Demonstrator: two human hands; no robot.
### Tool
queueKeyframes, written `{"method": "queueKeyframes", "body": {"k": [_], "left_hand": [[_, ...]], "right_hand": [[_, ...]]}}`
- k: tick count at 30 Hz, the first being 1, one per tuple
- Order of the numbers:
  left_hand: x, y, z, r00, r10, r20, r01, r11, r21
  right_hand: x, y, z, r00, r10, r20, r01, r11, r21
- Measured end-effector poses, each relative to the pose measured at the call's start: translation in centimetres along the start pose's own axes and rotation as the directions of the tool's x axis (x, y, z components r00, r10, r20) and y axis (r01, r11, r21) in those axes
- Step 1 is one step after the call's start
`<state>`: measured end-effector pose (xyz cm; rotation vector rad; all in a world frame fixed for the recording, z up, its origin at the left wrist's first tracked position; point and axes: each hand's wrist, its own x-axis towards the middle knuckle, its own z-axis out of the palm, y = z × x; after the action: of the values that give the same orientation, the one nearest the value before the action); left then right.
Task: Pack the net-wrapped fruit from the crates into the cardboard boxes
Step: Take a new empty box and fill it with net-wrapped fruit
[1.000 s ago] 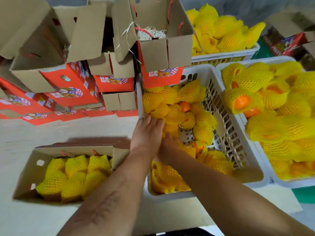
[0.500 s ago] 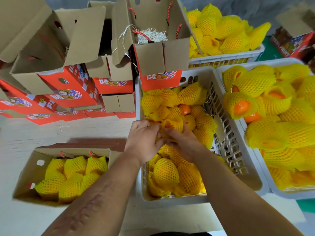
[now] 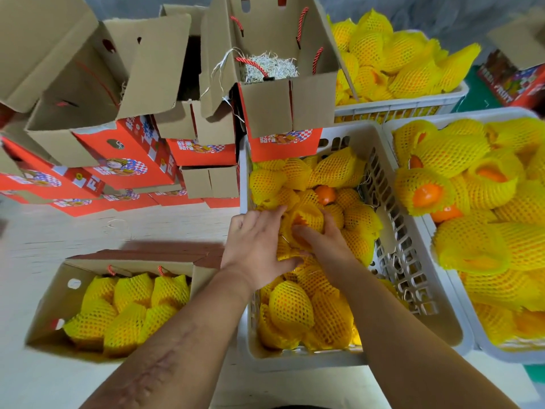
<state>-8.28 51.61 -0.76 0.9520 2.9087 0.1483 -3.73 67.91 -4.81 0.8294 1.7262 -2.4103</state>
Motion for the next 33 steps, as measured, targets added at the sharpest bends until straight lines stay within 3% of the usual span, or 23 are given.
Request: {"method": "queueKeyframes", "body": {"k": [1, 3, 11, 17, 22, 24, 28, 31, 33], "left_hand": [[0.1, -0.1, 0.2, 1.0, 0.013, 0.007, -0.014, 0.997, 0.072], [0.2, -0.3, 0.4, 0.999, 0.042, -0.022, -0.041, 0.997, 0.058], [0.0, -0.8, 0.5, 0.984, 0.081, -0.16, -0.098, 0.99, -0.103], [0.0, -0.9, 0.6, 0.988, 0.036, -0.153, -0.071, 0.97, -0.232], [-0.2, -0.8, 0.6, 0.977, -0.006, -0.211, -0.062, 0.948, -0.311], [-0.3, -0.7, 0.5, 0.977, -0.014, -0.214, -0.057, 0.946, -0.32], [-0.1, -0.6, 0.0, 0.992, 0.039, -0.121, -0.065, 0.972, -0.224], [-0.1, -0.6, 0.1, 0.991, 0.094, -0.096, -0.107, 0.984, -0.146], [-0.2, -0.7, 0.1, 0.989, 0.059, -0.133, -0.084, 0.979, -0.187]], "right_hand": [[-0.1, -0.1, 0.2, 0.997, 0.032, 0.067, -0.034, 0.999, 0.029], [-0.5, -0.1, 0.9, 0.987, 0.066, 0.146, -0.069, 0.998, 0.012], [-0.7, -0.2, 0.2, 0.987, 0.014, 0.158, -0.004, 0.998, -0.062], [-0.5, -0.6, 0.1, 0.981, 0.03, 0.194, -0.051, 0.993, 0.103], [-0.6, -0.3, 0.6, 0.994, 0.071, 0.081, -0.073, 0.997, 0.025], [-0.7, -0.5, 0.6, 0.997, 0.057, 0.053, -0.059, 0.998, 0.022], [-1.2, -1.2, 0.6, 0.985, 0.052, 0.162, -0.075, 0.987, 0.14], [-2.0, -1.2, 0.7, 0.966, 0.042, 0.256, -0.04, 0.999, -0.013], [-1.2, -2.1, 0.6, 0.987, -0.036, 0.16, 0.048, 0.996, -0.071]]}}
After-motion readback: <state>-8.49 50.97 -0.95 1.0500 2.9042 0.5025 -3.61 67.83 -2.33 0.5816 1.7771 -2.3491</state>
